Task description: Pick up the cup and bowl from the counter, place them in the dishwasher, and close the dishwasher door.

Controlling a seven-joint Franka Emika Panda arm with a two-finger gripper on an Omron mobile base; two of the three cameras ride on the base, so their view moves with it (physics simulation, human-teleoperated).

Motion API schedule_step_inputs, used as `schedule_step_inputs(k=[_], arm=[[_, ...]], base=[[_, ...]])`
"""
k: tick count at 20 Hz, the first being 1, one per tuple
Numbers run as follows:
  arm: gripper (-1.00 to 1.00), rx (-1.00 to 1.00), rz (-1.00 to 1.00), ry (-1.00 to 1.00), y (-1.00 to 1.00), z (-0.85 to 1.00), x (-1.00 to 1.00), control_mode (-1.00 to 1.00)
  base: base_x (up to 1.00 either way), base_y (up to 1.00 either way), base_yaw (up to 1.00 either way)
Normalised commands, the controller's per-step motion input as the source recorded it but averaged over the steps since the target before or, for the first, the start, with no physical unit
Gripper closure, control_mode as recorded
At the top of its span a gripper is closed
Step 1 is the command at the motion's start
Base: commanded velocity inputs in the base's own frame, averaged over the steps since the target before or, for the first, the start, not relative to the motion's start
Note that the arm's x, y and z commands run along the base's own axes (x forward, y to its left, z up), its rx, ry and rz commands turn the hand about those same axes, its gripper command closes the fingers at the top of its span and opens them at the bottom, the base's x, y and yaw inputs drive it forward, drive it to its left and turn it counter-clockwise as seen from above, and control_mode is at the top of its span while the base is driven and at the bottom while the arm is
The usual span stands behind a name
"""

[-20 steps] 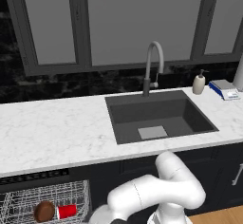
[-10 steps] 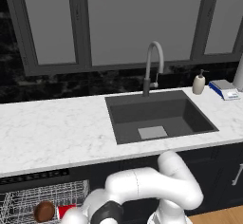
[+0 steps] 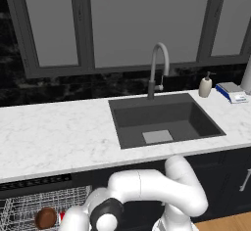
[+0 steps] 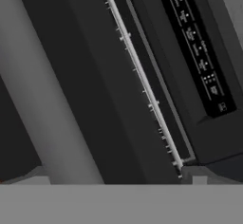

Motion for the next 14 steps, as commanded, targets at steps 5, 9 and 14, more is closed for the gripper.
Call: schedule_step_inputs(k=[5, 9, 14], arm=[[-1.0, 0.0, 0.0, -0.18, 0.0, -0.16, 1.0, -1.0], [-1.0, -0.02, 0.0, -0.18, 0.0, -0.23, 1.0, -1.0], [-1.0, -0.01, -0.01, -0.21, 0.01, -0.36, 1.0, -1.0]], base=[[0.0, 0.0, 0.0], [0.0, 0.0, 0.0], [0.0, 0.0, 0.0]])
